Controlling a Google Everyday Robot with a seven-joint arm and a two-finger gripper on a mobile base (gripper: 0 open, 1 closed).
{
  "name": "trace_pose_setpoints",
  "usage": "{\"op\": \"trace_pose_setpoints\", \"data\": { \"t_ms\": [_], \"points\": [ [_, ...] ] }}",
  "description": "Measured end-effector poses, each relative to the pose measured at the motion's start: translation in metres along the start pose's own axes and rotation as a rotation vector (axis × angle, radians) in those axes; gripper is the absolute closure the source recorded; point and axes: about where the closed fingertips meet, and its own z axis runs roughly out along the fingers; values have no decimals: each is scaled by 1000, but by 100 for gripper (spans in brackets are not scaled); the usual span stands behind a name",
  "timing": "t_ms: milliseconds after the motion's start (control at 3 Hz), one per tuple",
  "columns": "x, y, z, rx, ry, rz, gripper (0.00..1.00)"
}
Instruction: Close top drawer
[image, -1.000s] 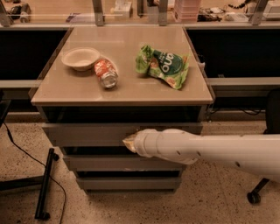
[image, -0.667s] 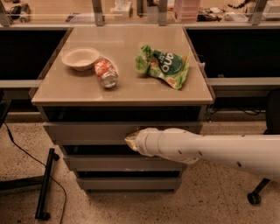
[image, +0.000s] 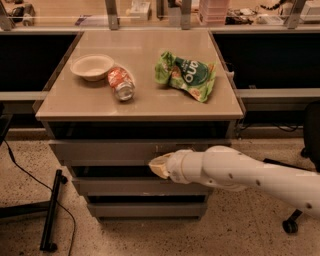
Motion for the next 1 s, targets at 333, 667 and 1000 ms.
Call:
{"op": "trace_pose_setpoints", "data": {
  "t_ms": [333,667,1000],
  "points": [
    [34,-27,-78,24,39,78,58],
    [46,-15,-93,-23,77,87,35],
    [46,-14,-92,-24,77,86,13]
  ]
}}
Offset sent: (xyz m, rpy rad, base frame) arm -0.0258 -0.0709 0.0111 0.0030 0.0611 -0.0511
